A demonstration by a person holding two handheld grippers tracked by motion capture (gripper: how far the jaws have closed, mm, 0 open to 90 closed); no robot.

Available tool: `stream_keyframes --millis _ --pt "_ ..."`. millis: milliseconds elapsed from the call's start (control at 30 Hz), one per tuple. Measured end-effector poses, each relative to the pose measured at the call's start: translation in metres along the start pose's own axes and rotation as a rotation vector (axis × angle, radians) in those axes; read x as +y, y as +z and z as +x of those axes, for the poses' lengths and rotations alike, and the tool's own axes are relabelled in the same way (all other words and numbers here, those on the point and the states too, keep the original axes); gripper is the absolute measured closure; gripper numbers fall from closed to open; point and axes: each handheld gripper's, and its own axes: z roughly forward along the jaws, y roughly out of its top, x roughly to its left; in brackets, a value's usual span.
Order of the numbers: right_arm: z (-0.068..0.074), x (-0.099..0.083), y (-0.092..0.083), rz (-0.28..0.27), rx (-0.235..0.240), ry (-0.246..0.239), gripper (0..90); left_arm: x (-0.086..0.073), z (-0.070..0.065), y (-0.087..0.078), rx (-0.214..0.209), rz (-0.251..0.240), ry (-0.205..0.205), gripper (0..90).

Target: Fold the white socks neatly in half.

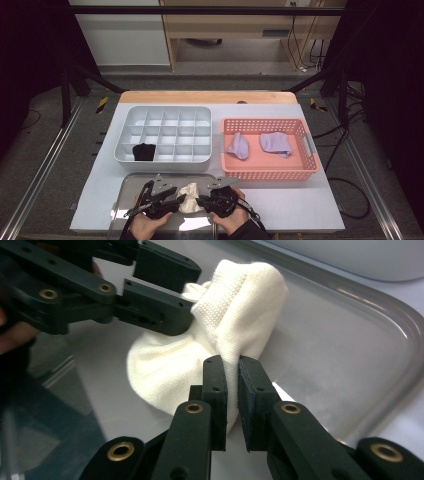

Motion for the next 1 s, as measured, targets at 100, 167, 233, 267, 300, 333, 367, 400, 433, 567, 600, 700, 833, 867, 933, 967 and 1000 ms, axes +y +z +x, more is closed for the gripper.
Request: stream_keyframes --millis 100,167,233,267,300,333,367,400,433,567,600,700,833,867,933,967,1000 --pt "-0.003 0.000 -0.013 0.007 -0.006 0.010 83.3 0.002 -0.008 0.002 -0.044 -0.004 0.005 56.7" --pt "-0.005 -0.002 -0.020 0.012 -0.024 0.004 82.9 0.003 -0.013 0.004 -0.060 -0.011 0.013 56.7" --pt "-0.007 -0.004 -0.022 0.017 -0.047 -0.002 81.2 0.005 -0.016 0.007 -0.055 -0.011 0.022 56.1" --pt "-0.008 -0.005 -0.022 0.016 -0.055 -0.005 79.9 0.006 -0.016 0.007 -0.052 -0.015 0.019 54.9" --pt "-0.009 -0.006 -0.022 0.010 -0.056 -0.008 78.6 0.007 -0.015 0.006 -0.055 -0.021 0.018 53.8" --pt "-0.009 -0.006 -0.023 0.002 -0.057 -0.007 77.2 0.009 -0.014 0.002 -0.055 -0.038 0.018 52.0" --pt "-0.009 -0.005 -0.026 -0.014 -0.051 -0.004 76.1 0.010 -0.012 -0.002 -0.053 -0.052 0.014 50.1" --pt "-0.010 -0.005 -0.029 -0.027 -0.048 0.001 75.3 0.012 -0.011 -0.007 -0.058 -0.066 0.005 49.7" --pt "-0.010 -0.005 -0.032 -0.043 -0.047 0.005 74.7 0.013 -0.011 -0.010 -0.065 -0.077 0.001 50.4" --pt "-0.013 -0.009 -0.042 -0.068 -0.054 0.021 74.7 0.020 -0.021 -0.017 -0.089 -0.096 0.018 57.9" --pt "-0.014 -0.010 -0.043 -0.075 -0.057 0.019 74.7 0.022 -0.026 -0.015 -0.092 -0.093 0.028 60.0" --pt "-0.015 -0.013 -0.043 -0.080 -0.050 0.024 74.5 0.025 -0.035 -0.004 -0.096 -0.056 0.047 68.5" --pt "-0.014 -0.013 -0.033 -0.063 -0.039 0.019 73.8 0.020 -0.036 0.011 -0.078 -0.006 0.049 80.6" --pt "-0.014 -0.013 -0.031 -0.056 -0.039 0.019 74.2 0.019 -0.035 0.012 -0.073 -0.001 0.047 81.8" --pt "-0.014 -0.012 -0.024 -0.041 -0.040 0.018 75.2 0.016 -0.034 0.013 -0.071 0.003 0.048 84.4" --pt "-0.014 -0.012 -0.021 -0.034 -0.045 0.015 76.7 0.015 -0.035 0.014 -0.070 0.007 0.057 85.1" --pt "-0.014 -0.012 -0.018 -0.027 -0.046 0.019 79.0 0.014 -0.036 0.015 -0.068 0.009 0.062 85.7"
